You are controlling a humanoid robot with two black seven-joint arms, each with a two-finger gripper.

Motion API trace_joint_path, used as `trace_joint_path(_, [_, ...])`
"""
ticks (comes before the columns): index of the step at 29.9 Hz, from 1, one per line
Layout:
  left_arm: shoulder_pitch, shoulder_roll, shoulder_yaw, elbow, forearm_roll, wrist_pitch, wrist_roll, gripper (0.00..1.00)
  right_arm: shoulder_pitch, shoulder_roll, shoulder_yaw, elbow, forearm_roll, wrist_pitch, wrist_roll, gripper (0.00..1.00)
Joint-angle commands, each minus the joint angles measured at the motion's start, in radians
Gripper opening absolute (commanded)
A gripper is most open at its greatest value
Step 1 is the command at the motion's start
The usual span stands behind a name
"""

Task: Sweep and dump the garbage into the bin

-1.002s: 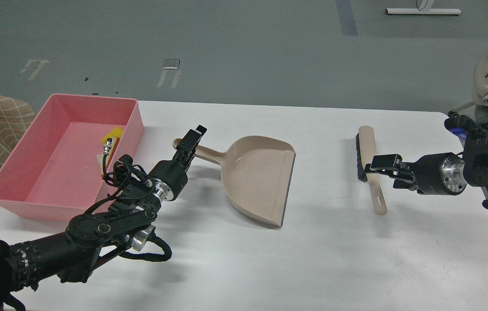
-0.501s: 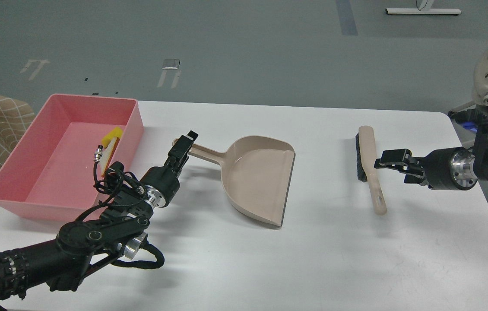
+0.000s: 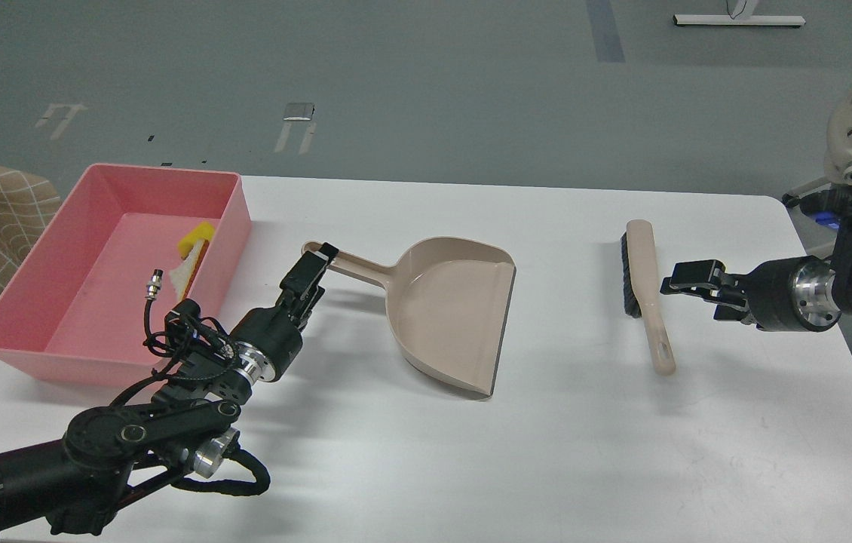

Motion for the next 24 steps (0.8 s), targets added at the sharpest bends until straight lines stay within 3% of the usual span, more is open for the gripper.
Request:
trace_joint_path(1, [0.016, 0.034, -0.002, -0.047, 0.000, 0.000, 0.001, 0.94, 0.015, -0.001, 0.000, 0.001, 0.000, 0.000, 0.000, 0.93])
trace_joint_path(15, [0.010, 0.222, -0.020, -0.299, -0.002, 0.000, -0.001, 0.94, 0.170, -0.011, 0.008, -0.005, 0.001, 0.000, -0.003, 0.93])
trace_joint_path(19, [-0.044, 0.262, -0.037, -0.302, -0.003, 0.000, 0.001, 0.94, 0.187, -0.005, 0.102, -0.007, 0.006, 0.000, 0.003, 0.93])
trace_joint_path(24, [-0.198, 0.322, -0.037, -0.293, -0.017, 0.000, 0.004, 0.94, 0.182, 0.009, 0.264, -0.014, 0.006, 0.000, 0.008, 0.96])
